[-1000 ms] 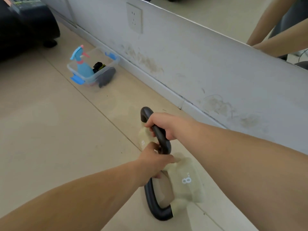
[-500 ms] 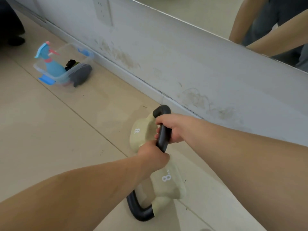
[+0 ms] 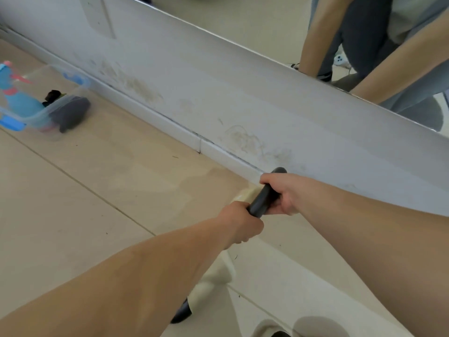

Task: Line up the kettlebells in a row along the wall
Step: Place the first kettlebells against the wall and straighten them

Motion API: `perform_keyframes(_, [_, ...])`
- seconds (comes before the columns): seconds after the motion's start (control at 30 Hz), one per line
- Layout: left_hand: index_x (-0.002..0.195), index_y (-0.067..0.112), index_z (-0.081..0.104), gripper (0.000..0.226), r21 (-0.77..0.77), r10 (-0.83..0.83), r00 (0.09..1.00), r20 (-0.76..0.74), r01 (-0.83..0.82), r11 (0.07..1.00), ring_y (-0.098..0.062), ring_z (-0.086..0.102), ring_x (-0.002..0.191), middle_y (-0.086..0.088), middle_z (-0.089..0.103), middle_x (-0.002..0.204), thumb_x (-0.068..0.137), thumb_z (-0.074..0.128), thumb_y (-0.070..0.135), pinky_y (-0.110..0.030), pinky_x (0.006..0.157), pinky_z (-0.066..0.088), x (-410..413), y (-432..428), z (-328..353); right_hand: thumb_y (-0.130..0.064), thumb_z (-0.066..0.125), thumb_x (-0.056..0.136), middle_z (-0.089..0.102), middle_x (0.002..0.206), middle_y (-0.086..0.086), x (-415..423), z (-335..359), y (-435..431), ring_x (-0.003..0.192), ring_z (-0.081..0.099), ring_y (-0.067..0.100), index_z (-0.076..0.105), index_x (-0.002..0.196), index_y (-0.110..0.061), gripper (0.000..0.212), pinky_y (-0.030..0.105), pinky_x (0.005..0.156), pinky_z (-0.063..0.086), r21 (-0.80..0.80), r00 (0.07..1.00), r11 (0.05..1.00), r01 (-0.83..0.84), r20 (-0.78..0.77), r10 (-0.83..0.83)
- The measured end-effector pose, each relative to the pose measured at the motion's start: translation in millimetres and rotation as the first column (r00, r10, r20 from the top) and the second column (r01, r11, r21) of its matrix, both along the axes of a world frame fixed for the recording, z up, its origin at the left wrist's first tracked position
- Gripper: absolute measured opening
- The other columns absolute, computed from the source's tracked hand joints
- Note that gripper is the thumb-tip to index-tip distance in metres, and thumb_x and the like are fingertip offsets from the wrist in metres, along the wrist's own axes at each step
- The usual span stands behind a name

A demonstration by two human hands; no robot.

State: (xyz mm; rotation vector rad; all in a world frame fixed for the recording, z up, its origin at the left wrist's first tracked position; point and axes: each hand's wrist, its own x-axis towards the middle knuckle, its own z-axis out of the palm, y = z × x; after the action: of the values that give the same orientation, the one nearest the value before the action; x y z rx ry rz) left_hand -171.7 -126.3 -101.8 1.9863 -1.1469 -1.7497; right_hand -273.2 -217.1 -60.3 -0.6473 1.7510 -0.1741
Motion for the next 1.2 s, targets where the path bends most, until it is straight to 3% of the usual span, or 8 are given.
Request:
perform_keyframes(0.17, [0.106, 0.022, 0.062, 0.025, -0.106, 0.052, 0.996, 0.067, -0.045, 0.993, -0.015, 0.058, 0.052, -0.004, 0.069, 0.078, 0.085, 0.061, 0.036, -0.021, 0.047, 0.046, 9, 3, -4, -0.025, 0.067, 0.101, 0.066, 0.118, 0.023, 14, 0, -2, 0.113, 0.069, 0.041, 0.048, 0.129, 0.004, 0.044, 0.050, 0.082, 0.059, -0.036, 0.996, 0.997, -0.072, 0.055, 0.074])
perform_keyframes(0.3, [0.103, 0.020, 0.060, 0.021, -0.152, 0.054, 0.996, 0.065, -0.043, 0.987, -0.029, 0.074, 0.077, -0.012, 0.072, 0.099, 0.082, 0.057, 0.021, -0.039, 0.072, 0.065, 21, 4, -8, -0.024, 0.068, 0.099, 0.067, 0.097, 0.021, 20, -2, -7, 0.084, 0.072, 0.036, 0.052, 0.120, 0.003, 0.038, 0.047, 0.076, 0.060, -0.062, 0.987, 0.985, -0.159, 0.013, 0.160])
perform_keyframes(0.47, [0.100, 0.018, 0.057, 0.019, -0.231, 0.089, 0.993, 0.083, -0.068, 0.971, -0.023, 0.056, 0.067, -0.001, 0.059, 0.082, 0.082, 0.054, 0.015, -0.031, 0.061, 0.048, 7, 6, -19, -0.015, 0.075, 0.094, 0.063, 0.097, 0.017, 23, -8, -12, 0.083, 0.070, 0.036, 0.050, 0.121, -0.004, 0.038, 0.043, 0.048, 0.056, -0.165, 0.985, 0.975, -0.149, -0.110, 0.133])
perform_keyframes(0.57, [0.095, 0.021, 0.057, 0.018, -0.212, 0.208, 0.978, 0.027, -0.198, 0.957, -0.023, 0.055, 0.063, -0.001, 0.060, 0.079, 0.078, 0.055, 0.015, -0.030, 0.057, 0.047, 1, 7, -23, -0.006, 0.064, 0.096, 0.059, 0.094, 0.016, 36, -10, -12, 0.088, 0.067, 0.037, 0.049, 0.102, -0.004, 0.016, 0.044, 0.052, 0.056, -0.198, 0.975, 0.962, -0.190, -0.154, 0.161])
perform_keyframes(0.7, [0.094, 0.019, 0.059, 0.019, -0.253, 0.273, 0.959, 0.071, -0.248, 0.935, -0.023, 0.054, 0.062, -0.002, 0.060, 0.077, 0.078, 0.053, 0.012, -0.032, 0.057, 0.047, 11, 2, -23, -0.006, 0.062, 0.097, 0.058, 0.093, 0.014, 50, -10, -16, 0.087, 0.065, 0.035, 0.042, 0.084, -0.010, 0.024, 0.043, 0.053, 0.057, -0.246, 0.980, 0.953, -0.176, -0.136, 0.146])
perform_keyframes(0.8, [0.096, 0.018, 0.061, 0.022, -0.310, 0.231, 0.963, 0.137, -0.180, 0.934, -0.026, 0.054, 0.065, -0.002, 0.059, 0.078, 0.078, 0.051, 0.010, -0.033, 0.059, 0.047, 34, -11, -18, -0.007, 0.061, 0.097, 0.059, 0.093, 0.014, 58, -6, -24, 0.079, 0.067, 0.031, 0.043, 0.085, -0.010, 0.022, 0.034, 0.038, 0.053, -0.263, 0.992, 0.959, -0.106, -0.098, 0.083])
perform_keyframes(1.03, [0.099, 0.017, 0.059, 0.022, -0.321, 0.151, 0.970, 0.189, -0.084, 0.943, -0.026, 0.055, 0.068, -0.003, 0.060, 0.082, 0.080, 0.052, 0.009, -0.034, 0.059, 0.049, 47, -20, -20, -0.009, 0.060, 0.097, 0.061, 0.096, 0.015, 66, -13, -34, 0.082, 0.068, 0.033, 0.045, 0.087, -0.009, 0.019, 0.038, 0.044, 0.054, -0.248, 0.990, 0.963, -0.109, -0.114, 0.083])
perform_keyframes(1.2, [0.103, 0.018, 0.058, 0.022, -0.340, 0.056, 0.956, 0.288, 0.048, 0.939, -0.028, 0.062, 0.079, -0.003, 0.062, 0.087, 0.083, 0.053, 0.011, -0.032, 0.060, 0.047, 63, -37, -15, -0.020, 0.066, 0.098, 0.066, 0.102, 0.018, 59, -12, -40, 0.077, 0.072, 0.033, 0.052, 0.116, -0.005, 0.028, 0.033, 0.036, 0.057, -0.230, 0.999, 0.972, -0.040, 0.005, 0.042])
